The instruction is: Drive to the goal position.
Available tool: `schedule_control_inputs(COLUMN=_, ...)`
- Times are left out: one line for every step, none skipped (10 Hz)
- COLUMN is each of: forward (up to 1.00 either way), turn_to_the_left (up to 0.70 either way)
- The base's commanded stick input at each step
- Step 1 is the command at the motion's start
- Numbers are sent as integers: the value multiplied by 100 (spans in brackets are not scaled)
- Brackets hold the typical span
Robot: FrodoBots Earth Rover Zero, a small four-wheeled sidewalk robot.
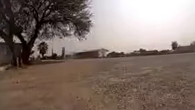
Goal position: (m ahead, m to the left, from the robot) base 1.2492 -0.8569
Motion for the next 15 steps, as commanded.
schedule_control_inputs(forward=50, turn_to_the_left=28)
schedule_control_inputs(forward=50, turn_to_the_left=50)
schedule_control_inputs(forward=50, turn_to_the_left=50)
schedule_control_inputs(forward=50, turn_to_the_left=50)
schedule_control_inputs(forward=50, turn_to_the_left=50)
schedule_control_inputs(forward=50, turn_to_the_left=50)
schedule_control_inputs(forward=50, turn_to_the_left=50)
schedule_control_inputs(forward=50, turn_to_the_left=50)
schedule_control_inputs(forward=50, turn_to_the_left=0)
schedule_control_inputs(forward=50, turn_to_the_left=0)
schedule_control_inputs(forward=50, turn_to_the_left=0)
schedule_control_inputs(forward=50, turn_to_the_left=0)
schedule_control_inputs(forward=50, turn_to_the_left=0)
schedule_control_inputs(forward=50, turn_to_the_left=0)
schedule_control_inputs(forward=50, turn_to_the_left=0)
